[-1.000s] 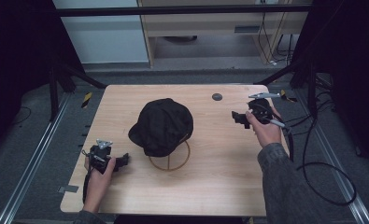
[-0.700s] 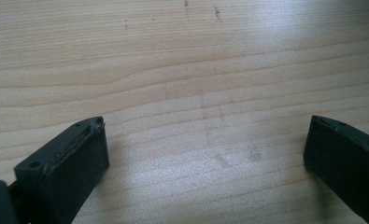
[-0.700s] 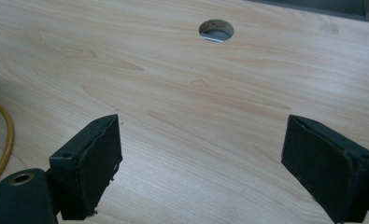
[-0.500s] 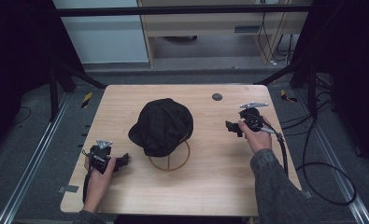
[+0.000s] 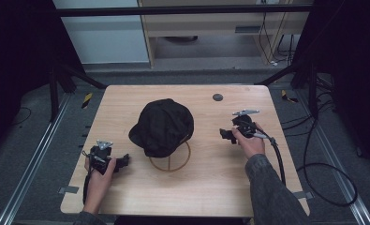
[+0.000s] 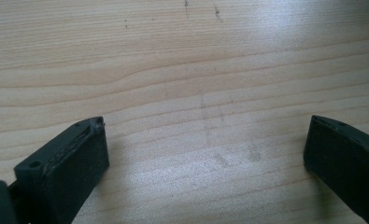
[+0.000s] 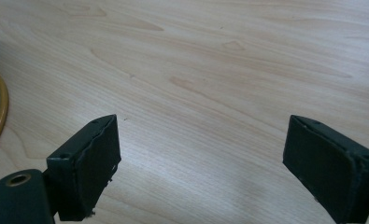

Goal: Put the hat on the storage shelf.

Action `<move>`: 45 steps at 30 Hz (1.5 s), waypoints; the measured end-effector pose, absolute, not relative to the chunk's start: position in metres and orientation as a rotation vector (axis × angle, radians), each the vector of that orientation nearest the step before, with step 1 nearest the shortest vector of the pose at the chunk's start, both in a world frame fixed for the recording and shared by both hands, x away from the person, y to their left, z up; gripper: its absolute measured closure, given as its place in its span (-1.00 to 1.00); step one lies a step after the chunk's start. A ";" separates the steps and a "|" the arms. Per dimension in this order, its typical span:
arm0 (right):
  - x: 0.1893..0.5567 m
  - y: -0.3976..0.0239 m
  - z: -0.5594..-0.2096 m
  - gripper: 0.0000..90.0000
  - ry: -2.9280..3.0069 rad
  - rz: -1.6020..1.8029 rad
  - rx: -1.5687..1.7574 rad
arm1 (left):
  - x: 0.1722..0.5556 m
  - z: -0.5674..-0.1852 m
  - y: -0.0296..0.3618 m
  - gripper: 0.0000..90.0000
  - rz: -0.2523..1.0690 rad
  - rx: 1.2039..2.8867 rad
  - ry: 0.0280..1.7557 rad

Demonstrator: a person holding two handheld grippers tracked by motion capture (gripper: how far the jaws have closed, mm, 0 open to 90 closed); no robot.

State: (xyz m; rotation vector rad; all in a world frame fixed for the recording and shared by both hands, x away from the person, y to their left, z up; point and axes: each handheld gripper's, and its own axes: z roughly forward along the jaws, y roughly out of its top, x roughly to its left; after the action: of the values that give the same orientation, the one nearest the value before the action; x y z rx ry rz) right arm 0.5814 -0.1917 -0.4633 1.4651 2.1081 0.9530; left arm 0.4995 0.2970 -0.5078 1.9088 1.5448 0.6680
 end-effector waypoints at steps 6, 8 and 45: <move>0.582 -0.180 -0.473 -0.75 2.134 0.955 1.458 | 0.499 -0.508 0.297 -1.00 0.668 1.909 1.545; 0.583 -0.175 -0.477 -0.75 2.141 0.958 1.455 | 0.499 -0.508 0.297 -1.00 0.668 1.909 1.545; 0.585 -0.120 -0.506 -0.79 2.149 1.026 1.441 | 0.500 -0.508 0.297 -1.00 0.666 1.911 1.542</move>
State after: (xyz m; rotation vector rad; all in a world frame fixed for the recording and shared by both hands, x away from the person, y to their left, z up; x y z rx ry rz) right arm 0.5853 -0.1196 -0.5057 1.4410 2.1488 1.0259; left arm 0.4997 0.2971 -0.5077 1.9109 1.5418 0.6656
